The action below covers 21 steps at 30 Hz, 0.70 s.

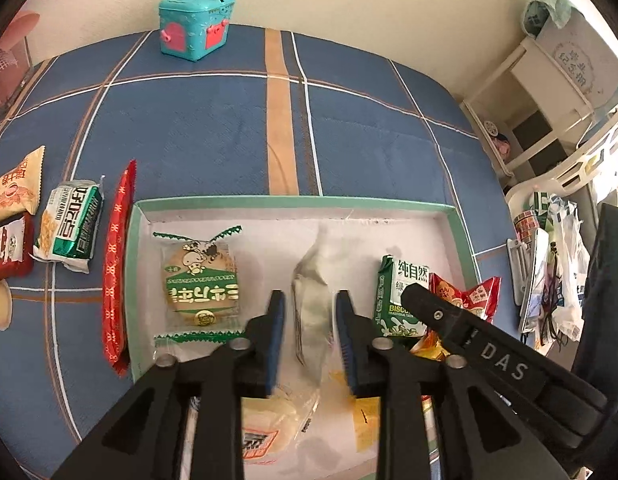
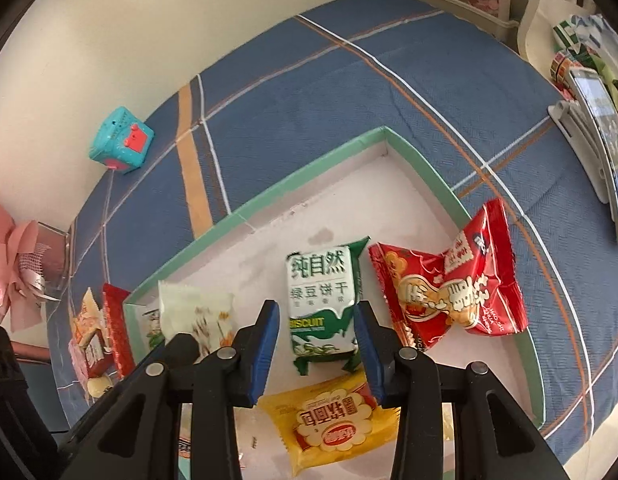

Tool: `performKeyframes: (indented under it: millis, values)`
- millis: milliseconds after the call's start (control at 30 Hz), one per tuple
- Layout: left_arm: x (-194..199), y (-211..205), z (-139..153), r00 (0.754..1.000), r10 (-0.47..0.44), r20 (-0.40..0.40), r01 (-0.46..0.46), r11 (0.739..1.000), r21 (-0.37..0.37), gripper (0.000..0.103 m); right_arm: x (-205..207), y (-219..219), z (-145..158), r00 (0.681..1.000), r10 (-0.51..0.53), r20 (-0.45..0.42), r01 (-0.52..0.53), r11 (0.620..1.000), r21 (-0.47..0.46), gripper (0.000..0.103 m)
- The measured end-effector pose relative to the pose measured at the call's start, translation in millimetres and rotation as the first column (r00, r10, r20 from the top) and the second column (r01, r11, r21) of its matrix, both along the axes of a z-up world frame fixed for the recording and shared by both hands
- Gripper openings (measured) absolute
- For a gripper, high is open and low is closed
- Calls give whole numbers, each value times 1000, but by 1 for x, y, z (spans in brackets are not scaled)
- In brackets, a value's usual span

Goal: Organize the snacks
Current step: 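Withdraw both open tools from the tray back toward the remaining snacks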

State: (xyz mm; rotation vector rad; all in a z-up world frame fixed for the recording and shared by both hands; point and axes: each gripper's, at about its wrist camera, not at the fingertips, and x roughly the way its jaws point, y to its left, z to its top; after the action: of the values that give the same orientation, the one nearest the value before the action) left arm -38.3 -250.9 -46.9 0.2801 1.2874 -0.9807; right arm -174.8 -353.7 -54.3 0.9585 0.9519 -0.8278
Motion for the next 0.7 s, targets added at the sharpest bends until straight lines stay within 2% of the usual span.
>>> performKeyframes:
  millis: [200, 400, 600, 700]
  values:
    - [9, 11, 15, 999, 28, 24, -28, 1000, 9, 34, 5, 7, 22, 999, 21, 26, -21, 999, -35, 42]
    - [25, 35, 37, 991, 102, 90, -105, 994, 23, 39, 12, 21, 48, 996, 64, 54, -59, 995, -82, 42]
    - [50, 69, 53, 962, 205, 179, -215, 976, 36, 41, 25, 38, 55, 992, 124, 35, -120, 987, -109, 42]
    - [64, 88, 61, 941, 250, 228, -267, 963, 46, 49, 32, 46, 55, 988, 152, 19, -149, 982, -116, 42]
